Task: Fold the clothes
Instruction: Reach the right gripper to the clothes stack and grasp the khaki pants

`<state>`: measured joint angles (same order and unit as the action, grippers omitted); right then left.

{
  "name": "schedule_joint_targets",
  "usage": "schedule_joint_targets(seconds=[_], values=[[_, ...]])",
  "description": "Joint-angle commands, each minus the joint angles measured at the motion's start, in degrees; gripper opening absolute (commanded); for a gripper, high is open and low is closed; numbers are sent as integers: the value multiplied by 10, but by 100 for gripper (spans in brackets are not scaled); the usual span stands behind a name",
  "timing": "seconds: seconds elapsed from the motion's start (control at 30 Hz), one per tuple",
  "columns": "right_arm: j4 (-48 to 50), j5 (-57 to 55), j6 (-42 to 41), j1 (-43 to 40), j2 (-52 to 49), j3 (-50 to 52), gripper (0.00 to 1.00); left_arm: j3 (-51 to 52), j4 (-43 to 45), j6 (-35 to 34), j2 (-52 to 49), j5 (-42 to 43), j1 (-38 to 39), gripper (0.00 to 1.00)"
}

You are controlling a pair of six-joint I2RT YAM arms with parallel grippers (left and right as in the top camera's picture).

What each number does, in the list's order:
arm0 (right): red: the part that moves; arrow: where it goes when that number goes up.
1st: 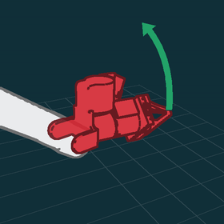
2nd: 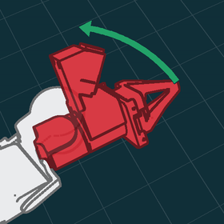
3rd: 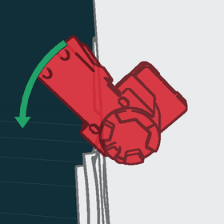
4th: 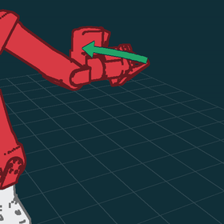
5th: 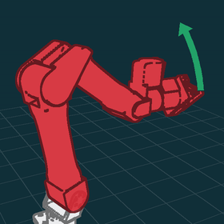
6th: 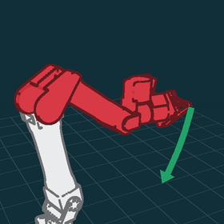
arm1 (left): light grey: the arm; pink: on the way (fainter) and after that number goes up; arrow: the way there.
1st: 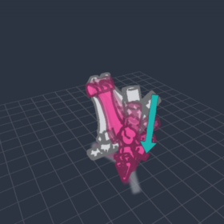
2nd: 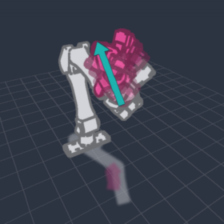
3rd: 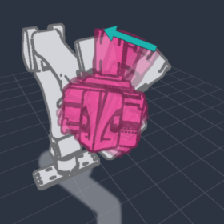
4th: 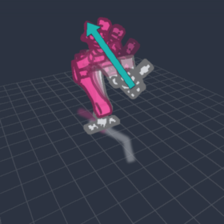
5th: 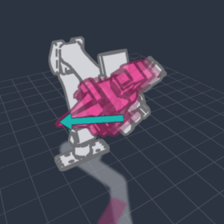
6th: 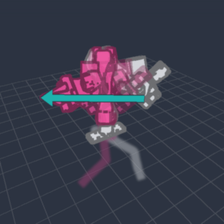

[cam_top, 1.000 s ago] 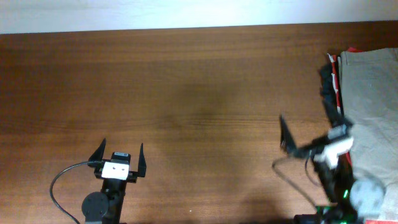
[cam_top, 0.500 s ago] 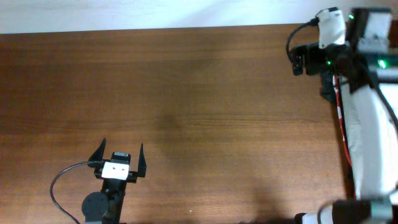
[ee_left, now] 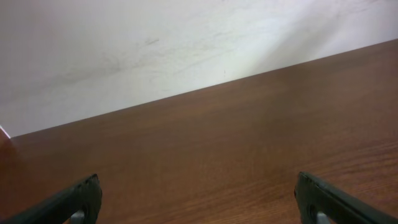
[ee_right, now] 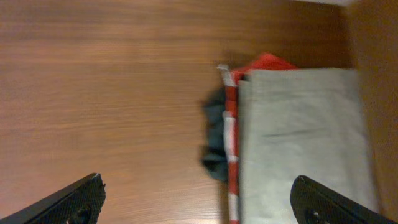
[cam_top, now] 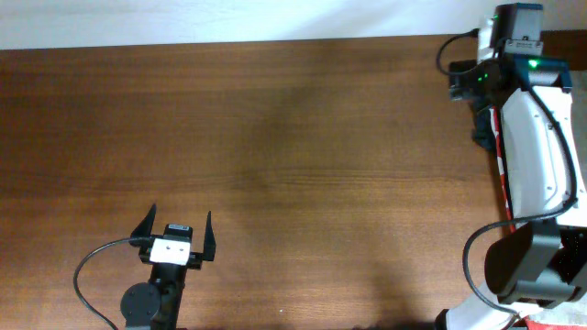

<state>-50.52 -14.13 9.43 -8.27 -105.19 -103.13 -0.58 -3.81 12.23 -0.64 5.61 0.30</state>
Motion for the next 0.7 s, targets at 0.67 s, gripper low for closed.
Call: schedule_joint_targets(seconds=[0.67], values=[[201,-59,54,-127,-255,-12,96,1,-3,3,2,6,2,99]])
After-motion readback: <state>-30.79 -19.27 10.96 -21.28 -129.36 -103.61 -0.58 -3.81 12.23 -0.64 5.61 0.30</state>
